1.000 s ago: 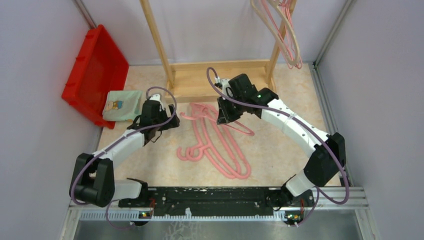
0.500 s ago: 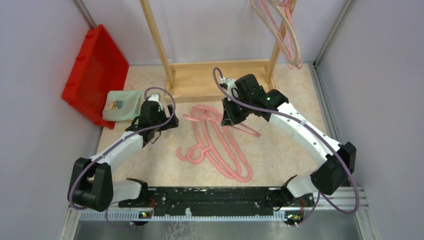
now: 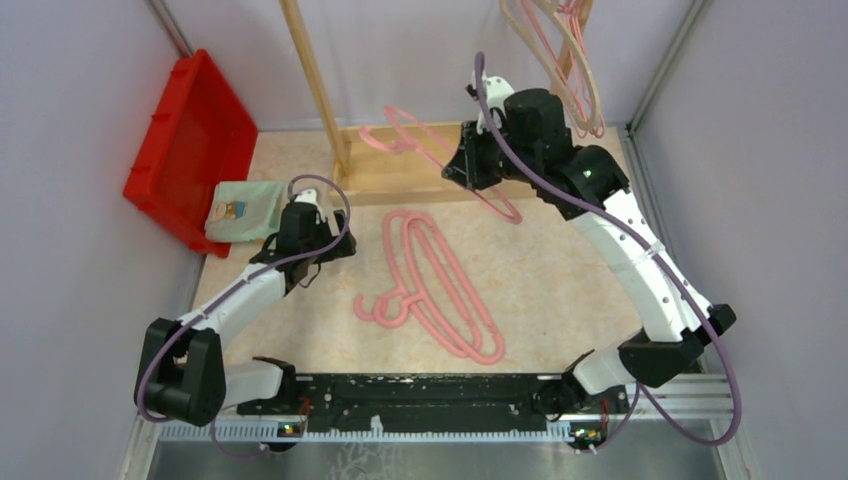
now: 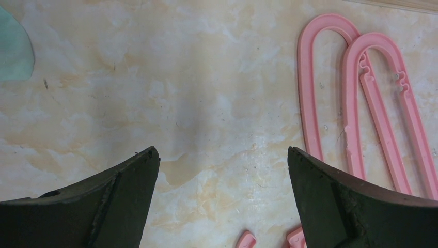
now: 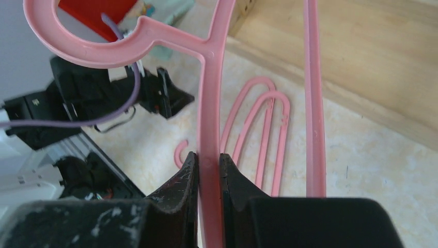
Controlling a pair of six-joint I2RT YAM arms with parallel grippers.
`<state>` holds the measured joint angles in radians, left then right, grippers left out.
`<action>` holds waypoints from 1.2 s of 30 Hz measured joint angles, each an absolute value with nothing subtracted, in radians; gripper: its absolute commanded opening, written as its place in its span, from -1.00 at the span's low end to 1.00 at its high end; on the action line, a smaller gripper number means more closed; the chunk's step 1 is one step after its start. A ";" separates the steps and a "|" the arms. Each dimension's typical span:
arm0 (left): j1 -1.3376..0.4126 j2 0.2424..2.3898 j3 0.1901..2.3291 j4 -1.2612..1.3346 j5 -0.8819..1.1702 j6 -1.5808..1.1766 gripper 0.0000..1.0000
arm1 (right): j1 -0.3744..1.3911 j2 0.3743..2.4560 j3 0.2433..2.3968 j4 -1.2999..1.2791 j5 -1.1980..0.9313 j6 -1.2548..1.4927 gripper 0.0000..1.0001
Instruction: Organize the hangers
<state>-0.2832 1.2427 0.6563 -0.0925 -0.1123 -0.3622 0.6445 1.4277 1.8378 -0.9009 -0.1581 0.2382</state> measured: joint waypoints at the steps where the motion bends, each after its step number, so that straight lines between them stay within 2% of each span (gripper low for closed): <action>1: -0.283 1.242 0.656 -0.092 -0.112 -0.362 0.98 | 0.644 1.431 1.852 -0.887 -0.150 0.252 -1.00; 7: -0.283 1.241 0.656 -0.091 -0.112 -0.363 0.98 | 0.589 1.481 1.870 -0.676 -0.125 0.382 -1.00; 15: -0.283 1.235 0.656 -0.096 -0.113 -0.362 0.98 | 0.519 1.723 2.054 -0.455 -0.123 0.522 -1.00; 24: -0.283 1.232 0.654 -0.097 -0.116 -0.362 0.98 | 0.471 1.853 2.251 -0.372 -0.164 0.635 -1.00; 36: -0.283 1.235 0.654 -0.097 -0.121 -0.362 0.98 | 0.429 1.894 2.340 -0.333 -0.208 0.810 -1.00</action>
<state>-0.2832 1.2346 0.6537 -0.0971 -0.1207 -0.3622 0.4286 1.8942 2.3398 -0.3332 -0.2085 0.8104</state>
